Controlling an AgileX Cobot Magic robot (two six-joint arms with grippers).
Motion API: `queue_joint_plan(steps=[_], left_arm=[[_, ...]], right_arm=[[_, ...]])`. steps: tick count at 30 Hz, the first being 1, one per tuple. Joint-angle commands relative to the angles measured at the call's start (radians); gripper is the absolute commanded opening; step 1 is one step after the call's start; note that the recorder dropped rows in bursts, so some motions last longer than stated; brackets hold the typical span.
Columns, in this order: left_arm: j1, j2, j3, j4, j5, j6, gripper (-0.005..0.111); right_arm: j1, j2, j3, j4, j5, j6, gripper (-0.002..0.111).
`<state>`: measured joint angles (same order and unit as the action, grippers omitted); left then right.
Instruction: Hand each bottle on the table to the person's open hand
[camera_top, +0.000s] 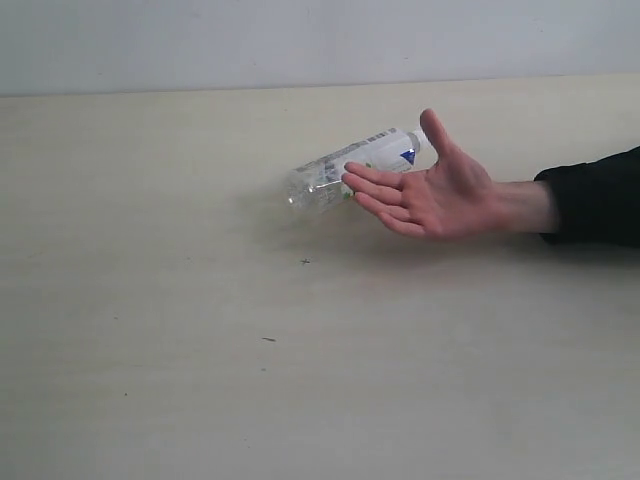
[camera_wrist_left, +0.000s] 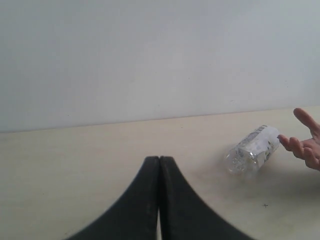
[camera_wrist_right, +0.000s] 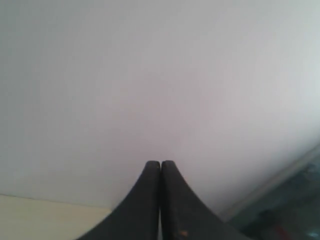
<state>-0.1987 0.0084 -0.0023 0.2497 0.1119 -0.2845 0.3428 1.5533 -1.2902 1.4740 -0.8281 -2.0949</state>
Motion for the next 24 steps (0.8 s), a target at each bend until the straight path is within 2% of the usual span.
queue_joint_plan(steps=[1, 5, 8, 10, 12, 15, 17, 19, 21, 24], left_arm=[[0.002, -0.001, 0.002, 0.001, -0.001, -0.007, 0.0], [0.002, -0.001, 0.002, 0.001, -0.001, -0.007, 0.0], [0.002, -0.001, 0.002, 0.001, -0.001, -0.007, 0.0], [0.002, -0.001, 0.002, 0.001, -0.001, -0.007, 0.0], [0.002, -0.001, 0.002, 0.001, -0.001, -0.007, 0.0], [0.002, -0.001, 0.002, 0.001, -0.001, -0.007, 0.0], [0.002, -0.001, 0.002, 0.001, -0.001, -0.007, 0.0], [0.002, -0.001, 0.002, 0.001, -0.001, -0.007, 0.0], [0.002, -0.001, 0.002, 0.001, -0.001, -0.007, 0.0], [0.002, -0.001, 0.002, 0.001, -0.001, -0.007, 0.0]], right_arm=[[-0.053, 0.137, -0.08, -0.144, -0.207, -0.022, 0.0], [-0.076, 0.193, -0.105, -0.077, -0.176, -0.002, 0.0], [-0.103, 0.185, -0.105, -0.006, -0.037, 0.24, 0.0], [-0.144, 0.167, -0.105, 0.089, 0.17, 0.396, 0.0], [-0.214, 0.16, -0.105, 0.246, 0.51, 0.455, 0.0], [-0.298, 0.187, -0.105, 0.27, 1.045, 0.532, 0.0], [-0.334, 0.223, -0.134, 0.263, 1.278, 0.64, 0.0], [-0.356, 0.269, -0.203, 0.055, 1.419, 0.845, 0.0], [-0.36, 0.333, -0.324, -0.294, 1.547, 1.14, 0.0], [-0.342, 0.449, -0.565, -0.814, 1.85, 1.459, 0.0]])
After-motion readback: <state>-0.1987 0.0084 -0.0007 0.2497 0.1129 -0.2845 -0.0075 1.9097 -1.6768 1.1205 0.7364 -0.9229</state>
